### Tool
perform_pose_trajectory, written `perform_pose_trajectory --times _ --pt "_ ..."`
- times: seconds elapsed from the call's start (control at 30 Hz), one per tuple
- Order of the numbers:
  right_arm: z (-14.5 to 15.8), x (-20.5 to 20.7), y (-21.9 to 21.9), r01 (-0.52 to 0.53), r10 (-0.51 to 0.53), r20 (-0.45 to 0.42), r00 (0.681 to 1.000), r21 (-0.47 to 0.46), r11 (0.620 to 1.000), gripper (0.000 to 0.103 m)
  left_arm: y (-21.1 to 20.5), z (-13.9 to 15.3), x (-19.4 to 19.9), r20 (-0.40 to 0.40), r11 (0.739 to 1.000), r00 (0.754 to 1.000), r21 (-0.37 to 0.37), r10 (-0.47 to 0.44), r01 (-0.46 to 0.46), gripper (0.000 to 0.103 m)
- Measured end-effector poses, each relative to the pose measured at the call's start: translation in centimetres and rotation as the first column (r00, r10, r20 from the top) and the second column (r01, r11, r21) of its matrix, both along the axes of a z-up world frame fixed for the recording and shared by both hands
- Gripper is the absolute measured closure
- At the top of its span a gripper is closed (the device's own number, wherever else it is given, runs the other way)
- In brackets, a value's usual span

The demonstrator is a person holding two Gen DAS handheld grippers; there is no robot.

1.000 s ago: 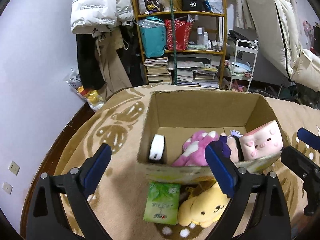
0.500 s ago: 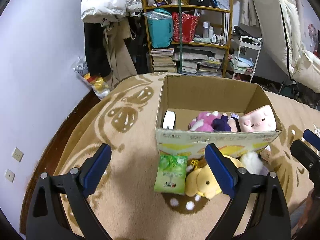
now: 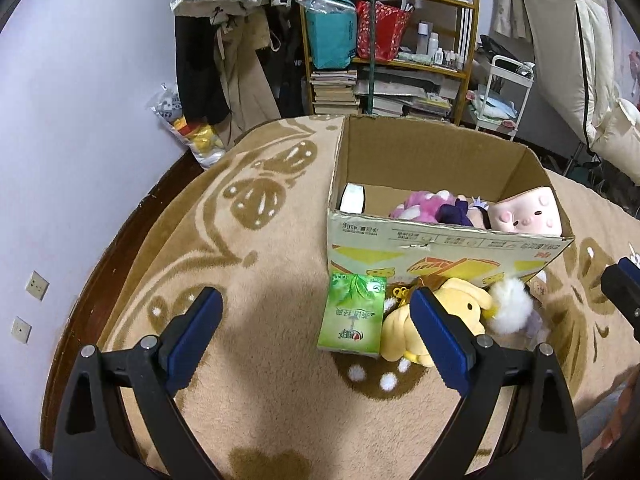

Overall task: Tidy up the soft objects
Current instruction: 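Withdraw both tools from the box toward the remaining toys, then lower the left tool to the green tissue pack while the right tool lowers to the pompom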

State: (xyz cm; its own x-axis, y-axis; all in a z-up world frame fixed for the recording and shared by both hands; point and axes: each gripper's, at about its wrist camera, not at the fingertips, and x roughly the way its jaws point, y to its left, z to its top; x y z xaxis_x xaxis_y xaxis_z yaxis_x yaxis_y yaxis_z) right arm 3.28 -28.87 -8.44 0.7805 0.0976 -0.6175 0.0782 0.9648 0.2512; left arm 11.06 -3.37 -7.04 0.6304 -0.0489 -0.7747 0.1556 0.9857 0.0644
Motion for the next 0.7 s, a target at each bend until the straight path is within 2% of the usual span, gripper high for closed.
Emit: perform_pose_trajectory --times 0.3,0.5,0.7 --pt "-2.0 2.0 -0.4 0.040 -0.039 -0.084 0.996 0.017 0.999 0.000 -0.6 -2.3 1.9 -0.075 1.000 0.997 0.015 -0.013 0.014 0.009" --pt "-3.7 3.5 0.2 0.018 -0.017 -0.157 0.988 0.009 1.000 0.000 -0.5 -4.7 3.5 -0.105 1.000 0.994 0.008 0.018 -0.017 0.009" --pt "-4.8 4.5 0.6 0.004 -0.004 -0.161 0.987 0.005 1.000 0.000 -0.6 -6.2 4.8 -0.129 1.000 0.991 0.012 0.026 -0.025 0.009"
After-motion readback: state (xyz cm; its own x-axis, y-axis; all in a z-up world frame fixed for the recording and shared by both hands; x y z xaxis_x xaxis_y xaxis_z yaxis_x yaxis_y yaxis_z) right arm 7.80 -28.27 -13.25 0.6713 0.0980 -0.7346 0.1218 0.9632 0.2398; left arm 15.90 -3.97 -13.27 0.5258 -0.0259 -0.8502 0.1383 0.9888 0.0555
